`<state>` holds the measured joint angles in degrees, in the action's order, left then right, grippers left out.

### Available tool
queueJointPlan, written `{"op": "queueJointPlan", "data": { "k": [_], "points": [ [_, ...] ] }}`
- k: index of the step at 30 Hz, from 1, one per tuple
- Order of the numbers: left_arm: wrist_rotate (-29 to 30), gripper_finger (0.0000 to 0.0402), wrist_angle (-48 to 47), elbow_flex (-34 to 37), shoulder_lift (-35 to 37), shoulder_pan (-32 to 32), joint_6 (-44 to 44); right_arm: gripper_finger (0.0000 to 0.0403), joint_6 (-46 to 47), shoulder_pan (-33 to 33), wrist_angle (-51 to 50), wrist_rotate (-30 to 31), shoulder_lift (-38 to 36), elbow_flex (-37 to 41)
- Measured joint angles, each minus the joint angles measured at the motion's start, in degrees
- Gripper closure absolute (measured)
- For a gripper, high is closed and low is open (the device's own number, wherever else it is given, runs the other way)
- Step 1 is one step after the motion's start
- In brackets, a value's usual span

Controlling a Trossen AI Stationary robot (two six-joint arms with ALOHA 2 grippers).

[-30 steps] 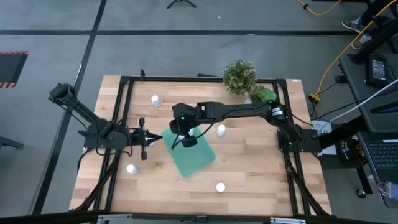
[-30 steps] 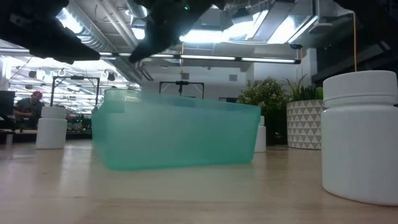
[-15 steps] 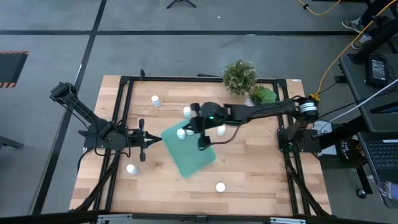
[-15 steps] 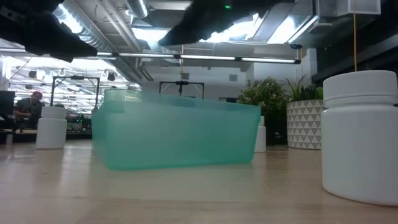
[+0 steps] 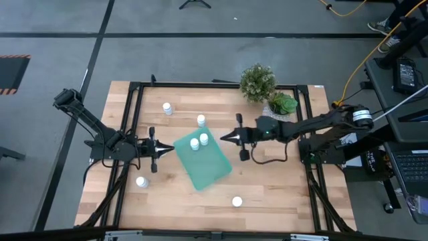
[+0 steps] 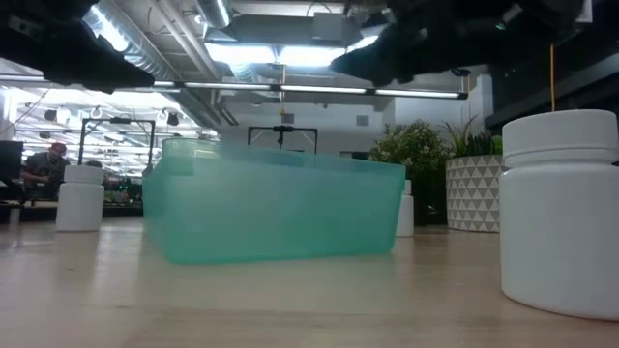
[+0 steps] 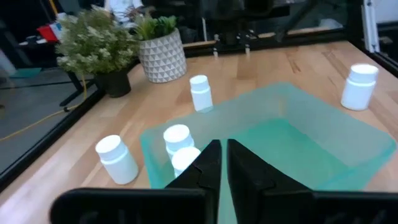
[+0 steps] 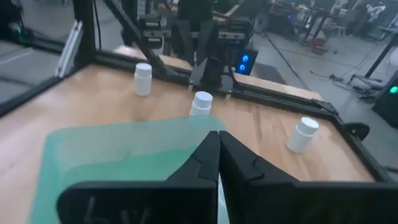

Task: Pick and place pill bottles into a basket
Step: Put the white medicine bottle into the green bin

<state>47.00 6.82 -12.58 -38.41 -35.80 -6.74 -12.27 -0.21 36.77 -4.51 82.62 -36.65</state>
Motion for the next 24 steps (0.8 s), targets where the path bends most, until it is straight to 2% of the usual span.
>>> {"op": "queueJointPlan", "data": {
  "k": [5,12,16,20,24],
  "points": [
    [0.75,0.0324,1.23,0.0,0.04,0.95,0.02,0.0392,2.51,0.0,9.8,-0.01,-2.12,6.46],
    [2.18,0.0219,1.13,0.0,0.04,1.04,0.28,0.0392,4.74,0.0,10.78,2.13,-2.31,7.77],
    [3.88,0.0171,1.15,0.0,0.04,1.06,5.59,0.0392,4.74,0.0,10.69,2.52,-2.61,7.77],
    [4.16,0.0144,1.15,0.0,0.04,1.06,7.25,0.0391,4.74,0.0,10.73,2.51,-3.03,7.77],
    [4.4,0.014,1.48,-0.75,0.0,1.08,-0.02,0.0391,4.74,0.0,11.02,2.51,-3.05,7.77]
  ]
}}
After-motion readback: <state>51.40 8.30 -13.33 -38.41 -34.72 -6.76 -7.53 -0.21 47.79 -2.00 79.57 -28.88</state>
